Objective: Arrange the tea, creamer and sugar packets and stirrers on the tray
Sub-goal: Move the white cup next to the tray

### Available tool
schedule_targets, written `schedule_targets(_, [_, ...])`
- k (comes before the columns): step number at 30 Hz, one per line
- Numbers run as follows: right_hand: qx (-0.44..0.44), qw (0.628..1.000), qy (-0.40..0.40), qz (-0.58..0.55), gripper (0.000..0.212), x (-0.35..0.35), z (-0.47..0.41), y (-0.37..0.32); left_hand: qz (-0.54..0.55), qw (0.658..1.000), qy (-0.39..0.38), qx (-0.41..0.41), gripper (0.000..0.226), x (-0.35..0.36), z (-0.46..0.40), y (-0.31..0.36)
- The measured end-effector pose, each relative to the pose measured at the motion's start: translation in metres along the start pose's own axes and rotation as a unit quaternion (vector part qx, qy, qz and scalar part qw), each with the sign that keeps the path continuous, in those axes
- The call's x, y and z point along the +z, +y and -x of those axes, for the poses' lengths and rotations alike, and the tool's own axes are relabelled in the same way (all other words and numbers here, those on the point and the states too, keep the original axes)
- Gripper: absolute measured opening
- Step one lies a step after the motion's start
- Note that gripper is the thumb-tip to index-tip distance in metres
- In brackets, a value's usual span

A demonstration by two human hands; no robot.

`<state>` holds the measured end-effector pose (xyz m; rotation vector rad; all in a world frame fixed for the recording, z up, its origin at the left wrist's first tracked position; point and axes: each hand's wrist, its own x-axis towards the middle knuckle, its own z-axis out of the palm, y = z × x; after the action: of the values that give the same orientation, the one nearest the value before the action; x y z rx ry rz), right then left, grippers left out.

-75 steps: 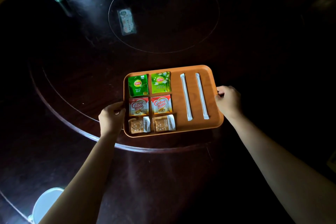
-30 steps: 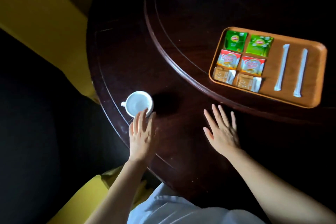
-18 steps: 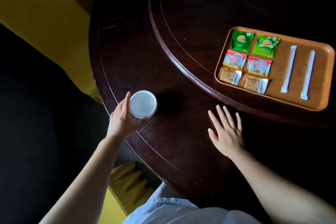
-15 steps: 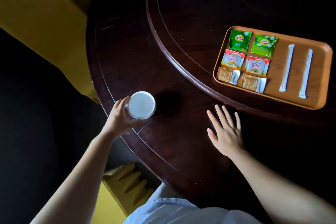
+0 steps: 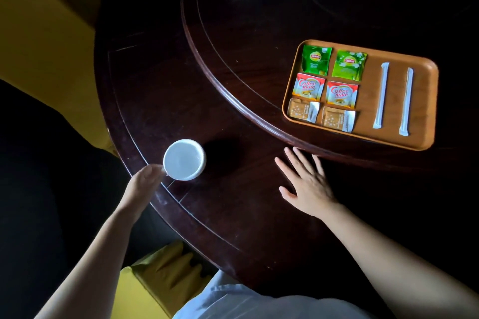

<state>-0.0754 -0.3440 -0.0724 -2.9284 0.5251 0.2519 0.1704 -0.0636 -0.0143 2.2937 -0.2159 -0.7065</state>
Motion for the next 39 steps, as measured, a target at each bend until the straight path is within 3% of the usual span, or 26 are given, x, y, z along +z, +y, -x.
schedule_targets(4, [-0.001, 1.0, 0.001, -0.005, 0.07, 0.0, 0.001, 0.0, 0.182, 0.982, -0.016, -0.035, 0.013, 0.018, 0.016, 0.0])
schedule_targets(7, [0.001, 1.0, 0.002, -0.014, 0.07, -0.001, 0.001, 0.0, 0.228, 0.972, -0.027, -0.042, 0.015, 0.027, 0.013, 0.011])
schedule_targets(17, [-0.001, 0.998, 0.019, -0.058, 0.071, 0.0, 0.001, 0.002, 0.237, 0.965, -0.055, 0.102, 0.023, 0.041, -0.04, 0.115])
schedule_targets(23, [0.001, 0.997, 0.019, -0.076, 0.071, -0.002, 0.0, 0.001, 0.19, 0.96, -0.119, 0.167, 0.018, 0.057, -0.084, 0.179])
schedule_targets(32, [0.013, 0.997, 0.016, -0.075, 0.074, -0.002, -0.001, 0.001, 0.183, 0.952, -0.191, 0.154, 0.02, 0.095, -0.137, 0.214])
schedule_targets(39, [0.017, 0.996, 0.003, -0.082, 0.074, 0.0, -0.002, 0.001, 0.187, 0.953, -0.197, 0.137, 0.022, 0.108, -0.153, 0.219])
